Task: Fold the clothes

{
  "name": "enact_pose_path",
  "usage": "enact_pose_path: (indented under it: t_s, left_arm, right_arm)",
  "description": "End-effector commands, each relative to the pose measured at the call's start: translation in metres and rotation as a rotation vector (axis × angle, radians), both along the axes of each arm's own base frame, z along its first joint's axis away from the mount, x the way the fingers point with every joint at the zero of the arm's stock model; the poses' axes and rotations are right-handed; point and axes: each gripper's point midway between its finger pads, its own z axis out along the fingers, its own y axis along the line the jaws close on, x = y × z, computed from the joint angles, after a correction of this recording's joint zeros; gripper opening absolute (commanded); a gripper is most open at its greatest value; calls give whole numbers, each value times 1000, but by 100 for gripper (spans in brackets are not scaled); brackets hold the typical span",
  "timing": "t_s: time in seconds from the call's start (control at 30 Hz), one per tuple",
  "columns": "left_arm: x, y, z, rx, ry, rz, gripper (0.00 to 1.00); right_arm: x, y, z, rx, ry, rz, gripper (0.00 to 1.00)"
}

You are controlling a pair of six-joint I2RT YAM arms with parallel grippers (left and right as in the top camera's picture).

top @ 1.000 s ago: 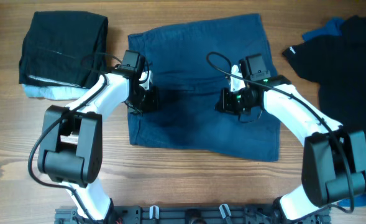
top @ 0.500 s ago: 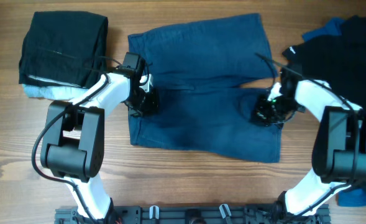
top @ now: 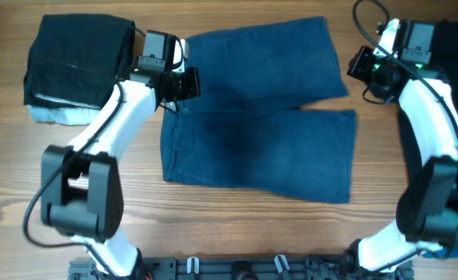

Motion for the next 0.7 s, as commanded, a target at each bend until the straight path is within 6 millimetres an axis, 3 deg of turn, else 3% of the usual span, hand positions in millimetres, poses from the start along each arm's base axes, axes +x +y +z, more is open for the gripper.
enact_pose_path:
  t_s: [0.0,0.07,0.17,0.27,0.37,0.4,0.5,0.6,0.67]
  left_arm:
    - [-3,5,-50,43,100,16,4]
    - [-2,6,-52,47,102,17,4]
    - [-6,8,-54,58,117,20,4]
    - [-8,10,-56,71,130,25,4]
    - [-9,11,-56,72,134,26,4]
    - [-10,11,-56,72,136,26,4]
    - [-9,12,-56,78,135,30,4]
    - [-5,12,-48,74,107,27,4]
    - [2,11,-22,59,48,31,4]
  right_arm:
    - [11,2,-46,19,46,14,8]
    - [12,11,-76,72,87,43,8]
    - [-3,12,-109,84,192,40,8]
    - [-18,13,-133,73,277,70,6]
    - [-37,1,-148,5,373,37,4]
    - [-50,-6,-151,-36,432,14,4]
    - [-62,-11,-148,-65,479,1,4]
    - [-47,-11,-139,-62,417,1,7]
    - [-34,-10,-120,-54,370,7,13]
